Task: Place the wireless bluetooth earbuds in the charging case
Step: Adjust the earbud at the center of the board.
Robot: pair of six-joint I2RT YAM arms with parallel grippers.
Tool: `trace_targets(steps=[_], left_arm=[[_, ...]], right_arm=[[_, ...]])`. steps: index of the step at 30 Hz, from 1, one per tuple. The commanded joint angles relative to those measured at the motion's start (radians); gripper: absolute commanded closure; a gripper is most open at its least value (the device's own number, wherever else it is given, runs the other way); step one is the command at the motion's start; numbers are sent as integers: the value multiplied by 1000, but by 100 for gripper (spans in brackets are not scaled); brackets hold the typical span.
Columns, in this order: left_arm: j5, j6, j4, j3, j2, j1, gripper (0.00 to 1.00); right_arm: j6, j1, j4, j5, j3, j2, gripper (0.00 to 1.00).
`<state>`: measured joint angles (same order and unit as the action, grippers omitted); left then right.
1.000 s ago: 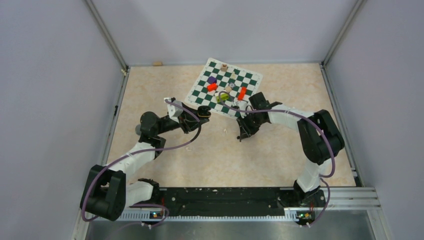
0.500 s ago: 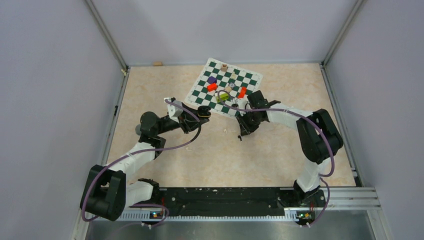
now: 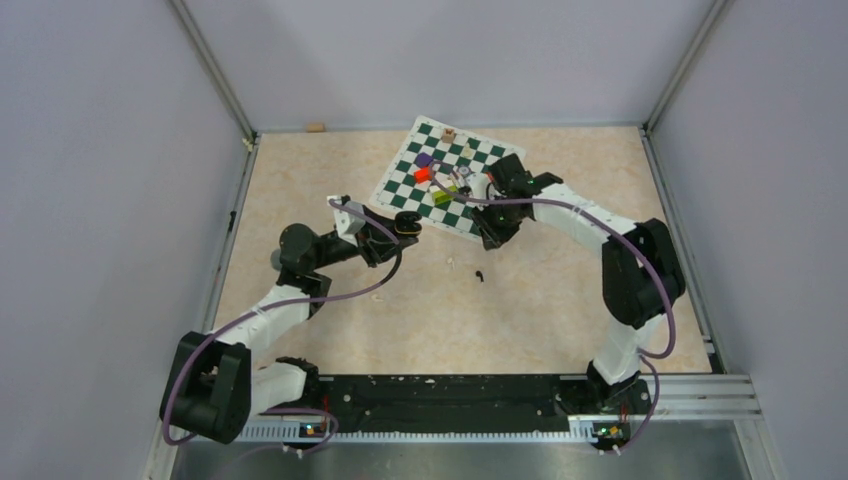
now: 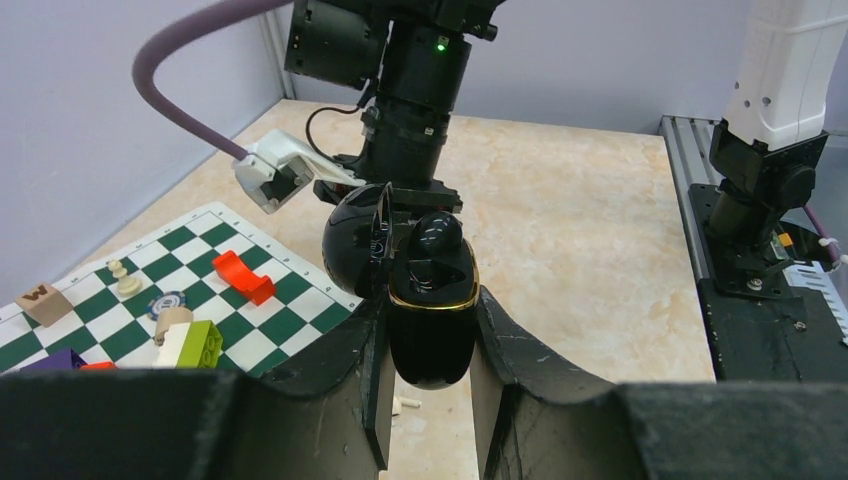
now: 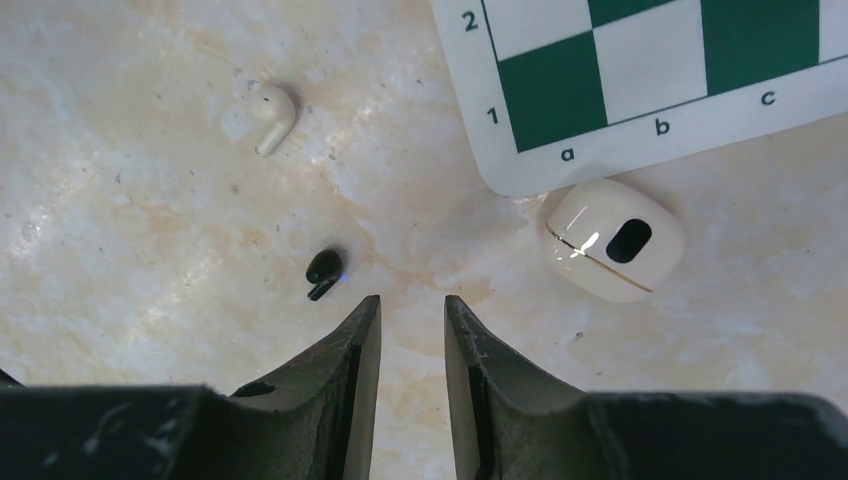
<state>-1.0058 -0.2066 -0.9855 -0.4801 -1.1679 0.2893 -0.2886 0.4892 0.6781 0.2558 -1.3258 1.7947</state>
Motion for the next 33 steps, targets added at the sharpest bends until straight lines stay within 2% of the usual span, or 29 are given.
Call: trace_targets(steps=[1,8,14,23,28,33], left_arm=[[-8,0,-57,4,39,-7,100],[-16,-5,-65,6,53,-13,100],[-16,-4,-71,9,52,-13,100],[-16,-4,-76,11,49,-13,100],[-15,-7,-79,9,48,-13,100],[-15,-8,-78,9,54,-13,100]], right_arm=[[-14,44,130,-19,-84,44,70],[74,61,240,76,-188,185,70],[93,78,262,94,-201,241,70],[102,89,267,67,-247,241,69],[77,99,269,122,-273,216,70],[59,150,223,49,-233,219,70]])
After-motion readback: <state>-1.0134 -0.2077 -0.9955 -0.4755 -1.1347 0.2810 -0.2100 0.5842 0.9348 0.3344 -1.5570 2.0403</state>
